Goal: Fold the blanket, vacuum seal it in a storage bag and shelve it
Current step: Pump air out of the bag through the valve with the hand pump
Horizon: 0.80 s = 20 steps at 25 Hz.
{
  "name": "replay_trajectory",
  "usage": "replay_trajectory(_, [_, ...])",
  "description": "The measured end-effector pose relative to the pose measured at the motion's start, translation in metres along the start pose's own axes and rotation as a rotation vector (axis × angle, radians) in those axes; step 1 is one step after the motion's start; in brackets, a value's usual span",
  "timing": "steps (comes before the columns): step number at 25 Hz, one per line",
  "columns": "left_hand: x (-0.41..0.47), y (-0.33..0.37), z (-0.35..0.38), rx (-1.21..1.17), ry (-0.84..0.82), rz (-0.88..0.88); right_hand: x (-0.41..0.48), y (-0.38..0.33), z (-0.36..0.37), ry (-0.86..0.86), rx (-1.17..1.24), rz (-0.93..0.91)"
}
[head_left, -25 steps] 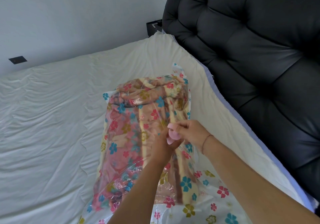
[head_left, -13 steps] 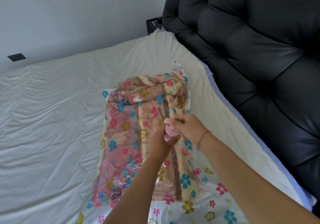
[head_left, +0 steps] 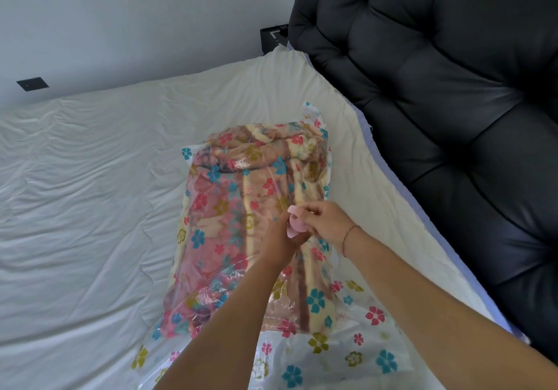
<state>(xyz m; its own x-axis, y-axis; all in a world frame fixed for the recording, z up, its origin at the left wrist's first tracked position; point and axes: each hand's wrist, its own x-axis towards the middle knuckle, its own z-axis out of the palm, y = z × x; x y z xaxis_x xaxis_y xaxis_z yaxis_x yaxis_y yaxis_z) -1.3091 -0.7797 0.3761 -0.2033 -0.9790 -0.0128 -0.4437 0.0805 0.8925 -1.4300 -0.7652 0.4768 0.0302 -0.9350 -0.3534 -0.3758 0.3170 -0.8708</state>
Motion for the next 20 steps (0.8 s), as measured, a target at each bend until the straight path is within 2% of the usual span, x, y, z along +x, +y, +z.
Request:
replay_trajectory(2, [0.001,0.003,-0.002,-0.039,0.003,-0.037,-0.001,-0.018,-0.015,-0.011,-0.013,-0.025])
replay_trajectory(5, [0.007,0.0,-0.005,-0.049,-0.014,-0.066,-0.018,-0.069,-0.056,-0.04,0.154,-0.211])
replay_trajectory(7, [0.009,-0.003,-0.005,-0.05,-0.018,-0.08,-0.022,-0.077,-0.063,-0.031,0.226,-0.282])
replay_trajectory(9, [0.009,-0.005,-0.005,-0.046,-0.011,-0.076,-0.013,-0.058,-0.043,-0.014,0.174,-0.214])
replay_trajectory(12, [0.008,-0.006,-0.003,-0.032,-0.015,-0.062,0.005,-0.023,-0.004,-0.032,-0.02,0.03])
replay_trajectory(13, [0.008,-0.005,-0.004,-0.044,-0.01,-0.062,0.005,-0.025,-0.004,-0.044,-0.042,0.061])
replay_trajectory(15, [0.011,-0.005,-0.007,-0.082,-0.001,-0.074,-0.001,-0.048,-0.022,-0.047,0.026,-0.016])
replay_trajectory(18, [0.013,-0.004,-0.011,-0.092,-0.011,-0.078,-0.011,-0.085,-0.055,-0.045,0.222,-0.239])
replay_trajectory(20, [0.014,-0.005,-0.01,-0.083,-0.014,-0.082,-0.003,-0.071,-0.047,-0.023,0.174,-0.234])
